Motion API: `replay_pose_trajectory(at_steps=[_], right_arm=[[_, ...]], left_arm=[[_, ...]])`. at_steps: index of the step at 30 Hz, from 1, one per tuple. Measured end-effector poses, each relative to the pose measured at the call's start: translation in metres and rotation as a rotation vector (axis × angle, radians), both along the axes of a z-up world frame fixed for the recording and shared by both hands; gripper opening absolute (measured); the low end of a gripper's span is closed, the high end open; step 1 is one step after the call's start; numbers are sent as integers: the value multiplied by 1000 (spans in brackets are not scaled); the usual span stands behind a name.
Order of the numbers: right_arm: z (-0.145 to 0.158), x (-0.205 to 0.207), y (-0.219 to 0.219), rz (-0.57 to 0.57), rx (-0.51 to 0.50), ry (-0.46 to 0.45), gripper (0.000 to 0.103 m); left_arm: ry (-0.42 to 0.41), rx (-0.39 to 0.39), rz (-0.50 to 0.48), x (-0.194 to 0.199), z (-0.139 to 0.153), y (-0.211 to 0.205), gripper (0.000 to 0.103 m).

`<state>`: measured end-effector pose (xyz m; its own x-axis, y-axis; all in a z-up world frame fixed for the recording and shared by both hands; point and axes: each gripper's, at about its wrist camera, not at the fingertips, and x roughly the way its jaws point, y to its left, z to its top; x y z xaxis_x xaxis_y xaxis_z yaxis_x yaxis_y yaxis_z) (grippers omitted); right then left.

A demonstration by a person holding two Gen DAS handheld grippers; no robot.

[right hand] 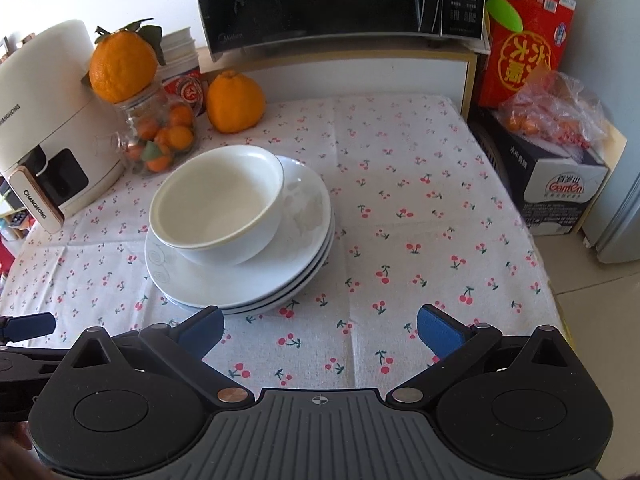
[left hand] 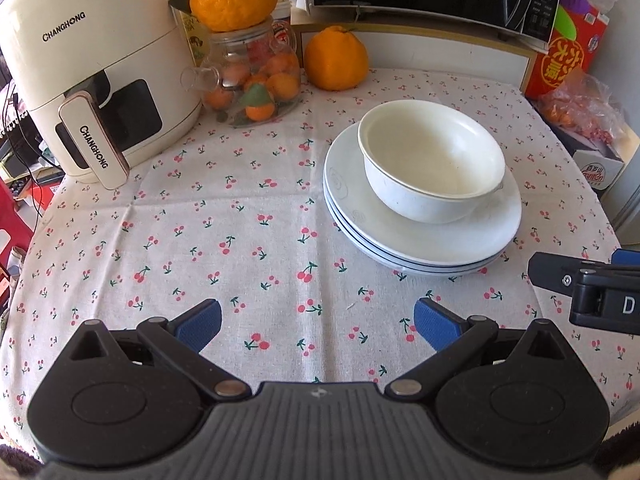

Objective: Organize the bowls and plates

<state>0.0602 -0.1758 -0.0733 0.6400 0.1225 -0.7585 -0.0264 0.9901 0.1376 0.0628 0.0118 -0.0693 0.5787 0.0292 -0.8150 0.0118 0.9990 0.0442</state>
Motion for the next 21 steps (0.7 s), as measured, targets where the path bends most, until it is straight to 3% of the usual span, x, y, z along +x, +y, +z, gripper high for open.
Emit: replay_pose_trajectory(at_steps=[21], right_arm=[[-1,1,1,3,5,13,103]], left_arm=[[33,15,2,3,-7,2,103]])
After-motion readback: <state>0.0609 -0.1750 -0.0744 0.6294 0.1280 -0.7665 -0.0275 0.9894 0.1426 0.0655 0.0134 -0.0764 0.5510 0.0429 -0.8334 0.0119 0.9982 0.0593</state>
